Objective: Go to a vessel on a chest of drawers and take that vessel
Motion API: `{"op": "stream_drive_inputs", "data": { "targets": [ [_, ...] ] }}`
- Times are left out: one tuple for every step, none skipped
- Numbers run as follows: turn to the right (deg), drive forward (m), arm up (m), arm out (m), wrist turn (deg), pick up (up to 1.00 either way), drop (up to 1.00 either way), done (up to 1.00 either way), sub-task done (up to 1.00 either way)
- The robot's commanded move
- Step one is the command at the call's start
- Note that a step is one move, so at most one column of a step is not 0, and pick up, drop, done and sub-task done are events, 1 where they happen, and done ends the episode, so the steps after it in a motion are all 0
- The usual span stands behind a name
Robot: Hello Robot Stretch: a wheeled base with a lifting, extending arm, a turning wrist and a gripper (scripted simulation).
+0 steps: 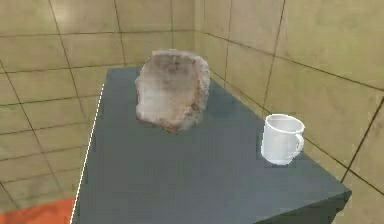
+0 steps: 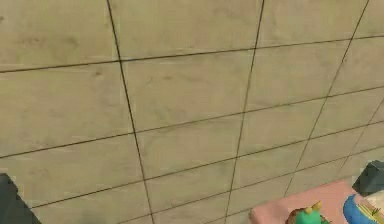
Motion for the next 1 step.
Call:
{"op": "stream_drive_inputs", "data": {
  "targets": [
    [-45.0, 0.00, 0.00, 0.00, 0.0, 0.00, 0.00, 0.00, 0.00]
  ]
}}
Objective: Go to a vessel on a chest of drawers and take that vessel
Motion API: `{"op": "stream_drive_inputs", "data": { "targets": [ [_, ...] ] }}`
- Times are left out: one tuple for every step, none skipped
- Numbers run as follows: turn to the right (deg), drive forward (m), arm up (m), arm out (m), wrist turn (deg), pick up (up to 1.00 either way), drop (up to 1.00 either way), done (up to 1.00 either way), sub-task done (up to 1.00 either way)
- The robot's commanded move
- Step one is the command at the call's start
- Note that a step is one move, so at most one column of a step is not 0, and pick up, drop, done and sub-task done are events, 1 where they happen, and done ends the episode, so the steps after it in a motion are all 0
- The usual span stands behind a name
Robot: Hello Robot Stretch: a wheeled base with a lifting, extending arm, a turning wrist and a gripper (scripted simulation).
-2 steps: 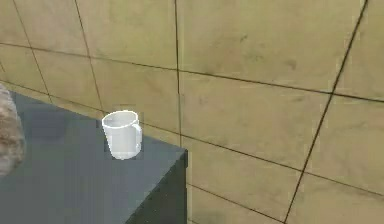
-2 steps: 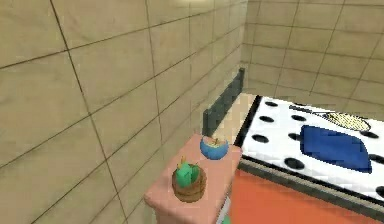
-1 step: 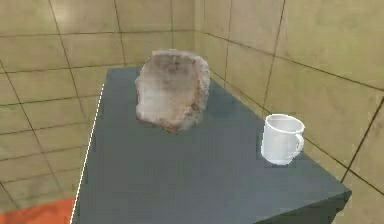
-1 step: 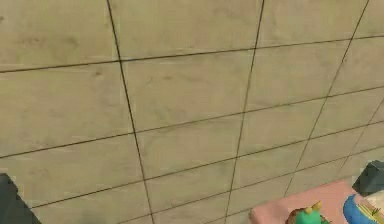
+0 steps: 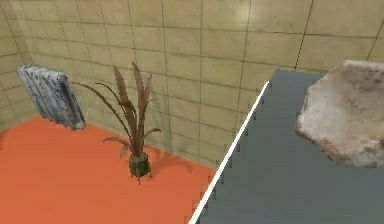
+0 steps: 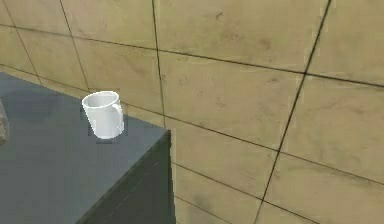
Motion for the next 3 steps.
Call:
{"op": "stream_drive_inputs", "data": {
  "targets": [
    [-15.0, 0.00, 0.00, 0.00, 0.0, 0.00, 0.00, 0.00, 0.00],
    [0.0, 0.00, 0.50, 0.00, 0.0, 0.00, 0.00, 0.00, 0.00],
    [0.0, 0.00, 0.38, 0.00, 0.0, 0.00, 0.00, 0.00, 0.00]
  ]
}}
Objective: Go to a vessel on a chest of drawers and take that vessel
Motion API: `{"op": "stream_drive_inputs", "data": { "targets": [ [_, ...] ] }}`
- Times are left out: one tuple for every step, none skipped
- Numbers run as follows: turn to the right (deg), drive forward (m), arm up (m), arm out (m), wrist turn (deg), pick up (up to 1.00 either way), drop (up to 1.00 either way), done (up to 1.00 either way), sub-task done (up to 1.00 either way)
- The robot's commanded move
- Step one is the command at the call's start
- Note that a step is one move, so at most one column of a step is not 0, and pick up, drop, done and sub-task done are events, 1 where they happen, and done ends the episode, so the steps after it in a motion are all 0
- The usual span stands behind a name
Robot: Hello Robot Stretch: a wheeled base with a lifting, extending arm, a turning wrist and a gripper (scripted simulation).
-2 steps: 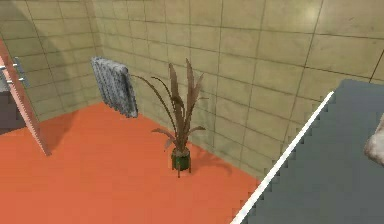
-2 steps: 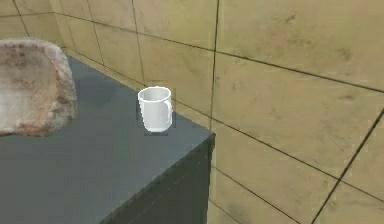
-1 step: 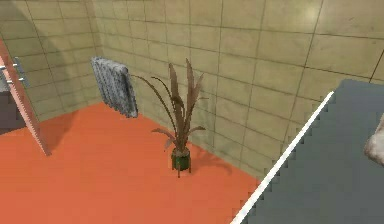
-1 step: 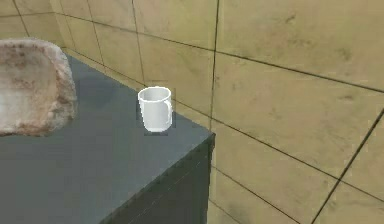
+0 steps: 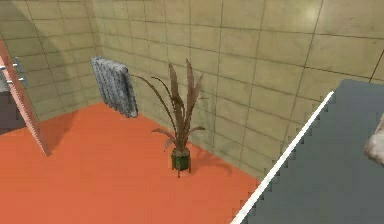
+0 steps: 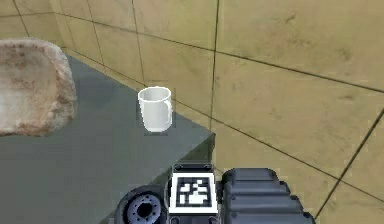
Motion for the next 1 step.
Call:
{"op": "stream_drive_inputs", "data": {
  "targets": [
    [0.0, 0.00, 0.00, 0.14, 0.0, 0.00, 0.00, 0.00, 0.00]
  ]
}}
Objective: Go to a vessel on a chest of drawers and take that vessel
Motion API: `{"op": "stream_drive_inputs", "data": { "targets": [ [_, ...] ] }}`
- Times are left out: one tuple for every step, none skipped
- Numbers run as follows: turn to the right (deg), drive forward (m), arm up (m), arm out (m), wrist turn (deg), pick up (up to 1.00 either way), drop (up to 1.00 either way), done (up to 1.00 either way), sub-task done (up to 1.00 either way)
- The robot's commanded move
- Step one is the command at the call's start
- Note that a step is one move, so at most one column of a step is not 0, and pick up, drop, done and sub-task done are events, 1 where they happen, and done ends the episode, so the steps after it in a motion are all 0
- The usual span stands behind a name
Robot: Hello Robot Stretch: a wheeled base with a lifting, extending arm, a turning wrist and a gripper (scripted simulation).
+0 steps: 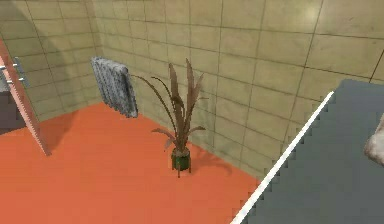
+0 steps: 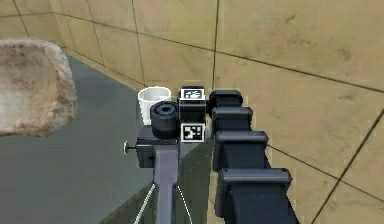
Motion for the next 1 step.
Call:
{"op": "stream_drive_inputs", "data": {
  "targets": [
    [0.0, 0.00, 0.00, 0.00, 45.0, 0.00, 0.00, 0.00, 0.00]
  ]
}}
